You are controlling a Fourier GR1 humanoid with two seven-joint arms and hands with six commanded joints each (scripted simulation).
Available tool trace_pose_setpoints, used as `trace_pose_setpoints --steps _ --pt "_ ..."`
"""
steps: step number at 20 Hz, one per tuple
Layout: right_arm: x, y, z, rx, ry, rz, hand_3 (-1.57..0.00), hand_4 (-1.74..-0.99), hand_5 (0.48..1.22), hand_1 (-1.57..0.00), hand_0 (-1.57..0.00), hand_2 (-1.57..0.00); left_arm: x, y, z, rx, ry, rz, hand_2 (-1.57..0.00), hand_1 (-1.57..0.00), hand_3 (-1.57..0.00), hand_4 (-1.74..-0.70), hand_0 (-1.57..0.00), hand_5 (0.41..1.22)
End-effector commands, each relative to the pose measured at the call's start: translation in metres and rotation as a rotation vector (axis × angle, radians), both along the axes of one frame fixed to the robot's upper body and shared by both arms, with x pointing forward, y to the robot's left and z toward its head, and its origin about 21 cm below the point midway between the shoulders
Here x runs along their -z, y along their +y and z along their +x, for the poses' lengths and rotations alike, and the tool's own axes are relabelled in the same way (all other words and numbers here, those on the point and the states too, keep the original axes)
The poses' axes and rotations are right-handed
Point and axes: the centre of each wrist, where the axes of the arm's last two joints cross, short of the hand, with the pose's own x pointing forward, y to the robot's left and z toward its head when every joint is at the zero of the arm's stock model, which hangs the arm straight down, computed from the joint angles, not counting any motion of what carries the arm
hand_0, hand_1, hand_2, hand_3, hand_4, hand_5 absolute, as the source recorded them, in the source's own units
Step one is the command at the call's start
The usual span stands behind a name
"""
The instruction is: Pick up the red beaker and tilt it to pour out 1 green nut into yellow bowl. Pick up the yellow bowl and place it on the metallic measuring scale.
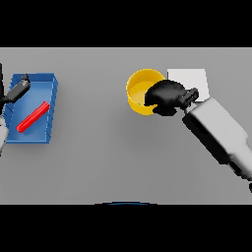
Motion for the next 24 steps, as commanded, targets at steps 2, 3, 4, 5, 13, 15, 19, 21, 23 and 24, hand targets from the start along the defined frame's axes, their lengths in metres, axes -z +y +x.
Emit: trace_pose_setpoints --steps 2,3,4,5,13,15,19,21,23,24 --pt "-0.006 -0.010 0.007 0.044 -0.006 0.000 -1.31 -1.740 1.220 -1.57 -1.57 -1.47 -0.002 0.000 -0.001 -0.003 0.010 0.015 0.00 0.00 0.00 -0.74 0.00 0.702" --pt "-0.010 -0.016 0.009 0.060 -0.022 0.009 -1.28 -1.741 1.220 -1.57 -1.57 -1.48 0.001 0.000 -0.003 -0.001 0.011 0.017 0.00 0.00 0.00 -0.74 0.00 0.704" --pt "-0.013 -0.024 0.013 0.072 -0.031 0.020 -1.26 -1.741 1.221 -1.57 -1.57 -1.49 -0.002 -0.001 0.000 -0.012 0.008 0.016 0.00 0.00 0.00 -0.74 0.00 0.708" --pt "-0.014 -0.029 0.017 0.103 -0.052 0.024 -1.24 -1.741 1.221 -1.57 -1.57 -1.50 -0.002 0.000 0.000 -0.017 0.013 0.013 0.00 0.00 0.00 -0.74 0.00 0.710" --pt "-0.013 -0.091 0.046 0.280 -0.104 0.041 -1.17 -1.741 1.221 -1.57 -1.57 -1.51 -0.004 0.003 -0.003 -0.013 0.023 0.011 0.00 0.00 0.00 -0.73 0.00 0.696" --pt "-0.002 -0.101 0.051 0.309 -0.117 0.036 -1.20 -1.741 1.221 -1.57 -1.57 -1.49 -0.001 -0.001 -0.005 -0.012 0.016 0.008 0.00 0.00 0.00 -0.73 0.00 0.688" --pt "0.016 -0.120 0.058 0.363 -0.110 0.035 -1.31 -1.741 1.221 -1.57 -1.57 -1.42 -0.001 0.000 -0.005 -0.023 0.018 0.016 0.00 0.00 0.00 -0.72 0.00 0.681" --pt "0.022 -0.124 0.059 0.382 -0.091 0.033 -1.36 -1.741 1.221 -1.57 -1.57 -1.40 0.001 -0.001 -0.004 -0.026 0.025 0.020 0.00 0.00 0.00 -0.72 0.00 0.681" --pt "0.030 -0.125 0.060 0.392 -0.080 0.034 -1.35 -1.741 1.221 -1.57 -1.57 -1.40 -0.002 0.003 -0.005 -0.021 0.018 0.020 0.00 0.00 0.00 -0.72 0.00 0.678" --pt "0.034 -0.122 0.061 0.394 -0.078 0.039 -1.33 -1.741 1.221 -1.57 -1.57 -1.38 -0.002 0.003 -0.003 -0.024 0.020 0.015 0.00 0.00 0.00 -0.72 0.00 0.676"
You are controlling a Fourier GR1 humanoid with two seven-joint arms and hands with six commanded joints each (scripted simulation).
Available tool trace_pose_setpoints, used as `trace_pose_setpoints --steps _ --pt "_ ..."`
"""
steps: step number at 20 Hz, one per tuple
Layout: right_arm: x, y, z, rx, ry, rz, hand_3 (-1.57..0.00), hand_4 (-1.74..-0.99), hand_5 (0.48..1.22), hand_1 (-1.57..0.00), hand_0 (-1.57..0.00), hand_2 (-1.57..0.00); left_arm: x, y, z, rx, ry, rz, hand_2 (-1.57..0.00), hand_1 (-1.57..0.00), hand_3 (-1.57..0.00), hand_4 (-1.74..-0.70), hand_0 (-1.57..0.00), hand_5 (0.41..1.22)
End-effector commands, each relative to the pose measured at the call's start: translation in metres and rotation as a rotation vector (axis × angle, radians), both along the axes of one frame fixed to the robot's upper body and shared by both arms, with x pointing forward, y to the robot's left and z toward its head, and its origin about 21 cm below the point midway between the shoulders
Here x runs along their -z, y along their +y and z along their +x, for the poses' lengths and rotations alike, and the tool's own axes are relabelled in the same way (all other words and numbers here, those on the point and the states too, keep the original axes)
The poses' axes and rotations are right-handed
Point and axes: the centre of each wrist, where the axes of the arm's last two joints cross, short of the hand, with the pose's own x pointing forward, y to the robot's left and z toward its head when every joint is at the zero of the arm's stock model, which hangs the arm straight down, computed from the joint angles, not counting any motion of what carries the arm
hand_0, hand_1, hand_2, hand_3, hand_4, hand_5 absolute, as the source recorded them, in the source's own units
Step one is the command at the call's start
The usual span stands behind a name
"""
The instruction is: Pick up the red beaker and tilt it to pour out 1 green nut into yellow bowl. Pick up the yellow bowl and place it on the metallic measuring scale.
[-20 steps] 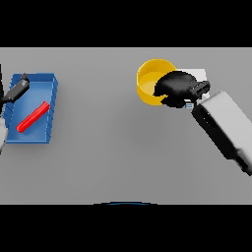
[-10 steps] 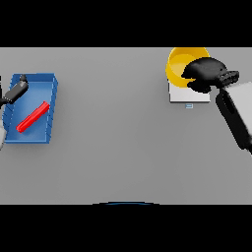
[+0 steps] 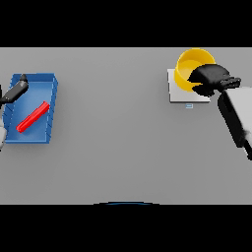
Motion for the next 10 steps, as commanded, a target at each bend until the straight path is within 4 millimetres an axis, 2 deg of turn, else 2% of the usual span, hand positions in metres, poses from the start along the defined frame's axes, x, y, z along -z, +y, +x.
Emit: trace_pose_setpoints --steps 1,4,6,7,9,10 --pt "0.0038 -0.0027 -0.0010 -0.009 0.010 0.019 -1.34 -1.741 1.221 -1.57 -1.57 -1.36 0.0010 0.0015 -0.0021 0.004 -0.002 -0.006 0.00 0.00 0.00 -0.73 0.00 0.675" --pt "0.0098 -0.0060 -0.0010 -0.012 0.014 0.041 -1.44 -1.741 1.221 -1.57 -1.56 -1.34 -0.0034 -0.0043 0.0003 0.002 -0.002 0.011 0.00 0.00 0.00 -0.72 0.00 0.671" --pt "0.0089 -0.0052 0.0010 -0.006 0.015 0.041 -1.45 -1.741 1.221 -1.57 -1.46 -1.34 -0.0012 -0.0047 0.0001 0.002 -0.002 0.011 0.00 0.00 0.00 -0.72 0.00 0.668" --pt "0.0092 -0.0055 0.0011 -0.008 0.015 0.044 -1.39 -1.734 1.221 -1.50 -1.45 -1.38 -0.0024 -0.0028 0.0009 0.002 -0.004 0.014 0.00 0.00 0.00 -0.72 0.00 0.667" --pt "0.0098 -0.0068 0.0003 -0.008 0.021 0.052 -1.10 -1.737 1.221 -1.48 -1.49 -1.45 -0.0010 -0.0033 0.0025 0.011 0.000 0.011 0.00 0.00 0.00 -0.72 0.00 0.671" --pt "0.0057 -0.0054 0.0026 0.006 0.022 0.053 -0.99 -1.688 1.221 -1.34 -1.44 -1.29 -0.0014 -0.0038 0.0023 0.011 0.000 0.010 0.00 0.00 0.00 -0.72 0.00 0.671"
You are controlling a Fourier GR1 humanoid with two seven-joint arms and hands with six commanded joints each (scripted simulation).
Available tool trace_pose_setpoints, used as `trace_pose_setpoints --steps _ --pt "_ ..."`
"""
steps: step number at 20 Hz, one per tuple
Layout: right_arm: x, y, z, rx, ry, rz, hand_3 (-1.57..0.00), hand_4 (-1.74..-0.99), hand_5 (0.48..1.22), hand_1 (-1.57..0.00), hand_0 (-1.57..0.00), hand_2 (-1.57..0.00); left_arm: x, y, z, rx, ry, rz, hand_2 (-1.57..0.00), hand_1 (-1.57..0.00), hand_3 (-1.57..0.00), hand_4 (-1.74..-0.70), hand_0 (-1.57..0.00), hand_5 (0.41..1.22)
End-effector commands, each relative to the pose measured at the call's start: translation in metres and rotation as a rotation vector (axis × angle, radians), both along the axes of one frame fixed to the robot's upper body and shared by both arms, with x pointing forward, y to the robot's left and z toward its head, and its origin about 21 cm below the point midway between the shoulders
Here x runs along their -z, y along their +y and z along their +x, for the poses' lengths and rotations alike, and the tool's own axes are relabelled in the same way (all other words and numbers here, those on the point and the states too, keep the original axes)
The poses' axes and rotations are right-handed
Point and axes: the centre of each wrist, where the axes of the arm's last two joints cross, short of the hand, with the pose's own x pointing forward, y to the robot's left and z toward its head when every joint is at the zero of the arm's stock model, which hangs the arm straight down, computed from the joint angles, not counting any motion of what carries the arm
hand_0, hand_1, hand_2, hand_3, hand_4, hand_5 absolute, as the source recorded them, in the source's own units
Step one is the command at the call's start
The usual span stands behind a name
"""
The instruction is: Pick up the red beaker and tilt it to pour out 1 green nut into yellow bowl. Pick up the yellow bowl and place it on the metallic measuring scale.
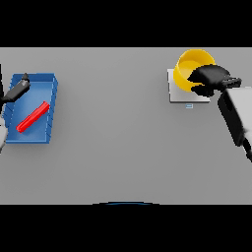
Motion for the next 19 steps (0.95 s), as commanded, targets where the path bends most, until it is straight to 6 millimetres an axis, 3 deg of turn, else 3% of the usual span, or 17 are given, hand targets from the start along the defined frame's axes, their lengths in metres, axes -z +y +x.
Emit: trace_pose_setpoints --steps 1,4,7,12,19 --pt "-0.003 -0.002 0.000 -0.004 0.001 0.001 -0.89 -1.657 1.149 -1.10 -1.23 -1.09 0.002 -0.001 0.000 0.001 0.009 0.005 0.00 0.00 0.00 -0.72 0.00 0.668" --pt "0.004 0.006 0.000 -0.018 0.024 -0.051 -0.66 -1.593 0.987 -0.56 -0.63 -0.66 0.001 0.000 -0.002 0.003 -0.004 0.001 0.00 0.00 0.00 -0.72 0.00 0.666" --pt "0.000 0.005 0.002 -0.060 0.028 -0.060 -0.51 -1.560 0.909 -0.29 -0.32 -0.38 0.003 0.000 0.001 -0.012 0.004 -0.007 0.00 0.00 0.00 -0.72 0.00 0.662" --pt "0.005 0.003 0.001 -0.066 0.014 -0.041 -0.33 -1.537 0.822 -0.09 -0.11 -0.12 0.001 0.000 0.003 -0.008 -0.006 -0.004 0.00 0.00 0.00 -0.73 0.00 0.664" --pt "0.007 0.000 0.000 -0.012 0.042 -0.055 -0.15 -1.478 0.738 -0.02 -0.02 -0.03 0.006 0.000 0.002 -0.009 0.006 0.004 0.00 0.00 0.00 -0.73 0.00 0.665"
